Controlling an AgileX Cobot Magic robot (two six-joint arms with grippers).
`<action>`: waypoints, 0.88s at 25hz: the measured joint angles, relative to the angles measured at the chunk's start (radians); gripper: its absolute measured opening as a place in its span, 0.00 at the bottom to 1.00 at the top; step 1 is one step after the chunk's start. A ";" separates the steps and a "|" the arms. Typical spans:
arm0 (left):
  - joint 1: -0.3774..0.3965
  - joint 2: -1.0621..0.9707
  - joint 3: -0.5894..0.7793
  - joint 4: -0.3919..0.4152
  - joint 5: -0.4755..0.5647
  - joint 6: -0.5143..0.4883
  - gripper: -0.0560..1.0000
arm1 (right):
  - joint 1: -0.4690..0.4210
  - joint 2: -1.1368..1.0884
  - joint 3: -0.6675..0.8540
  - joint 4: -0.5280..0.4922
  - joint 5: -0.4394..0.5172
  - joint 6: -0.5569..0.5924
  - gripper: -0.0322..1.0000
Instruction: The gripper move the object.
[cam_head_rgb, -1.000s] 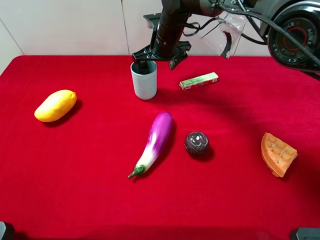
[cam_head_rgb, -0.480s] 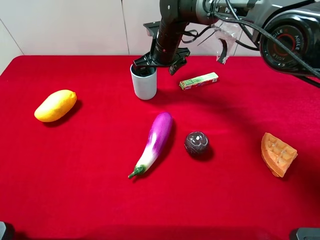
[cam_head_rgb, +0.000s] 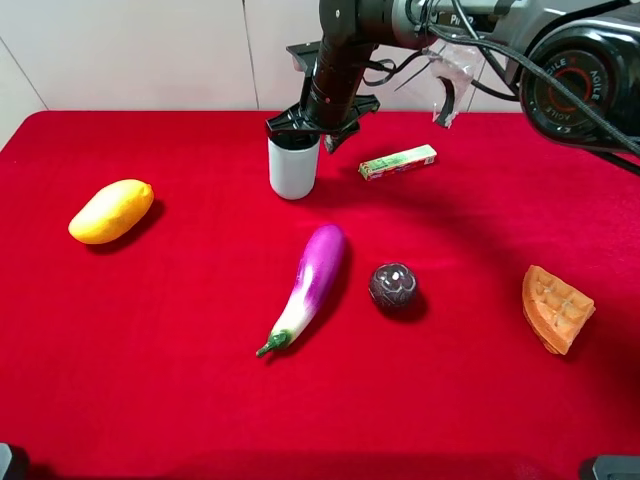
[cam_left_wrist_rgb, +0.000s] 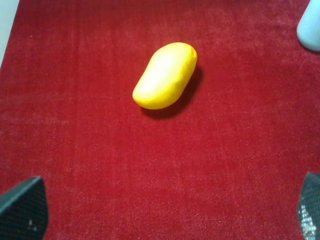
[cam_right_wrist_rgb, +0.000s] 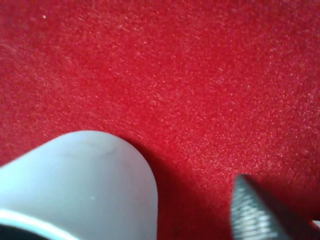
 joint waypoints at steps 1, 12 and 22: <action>0.000 0.000 0.000 0.000 0.000 0.000 0.99 | 0.000 0.000 0.000 0.000 -0.001 0.000 0.36; 0.000 0.000 0.000 0.000 0.000 0.000 0.99 | 0.001 0.000 0.000 0.007 -0.025 0.001 0.09; 0.000 0.000 0.000 0.000 0.000 0.000 0.99 | 0.001 -0.002 0.000 0.003 -0.026 0.001 0.09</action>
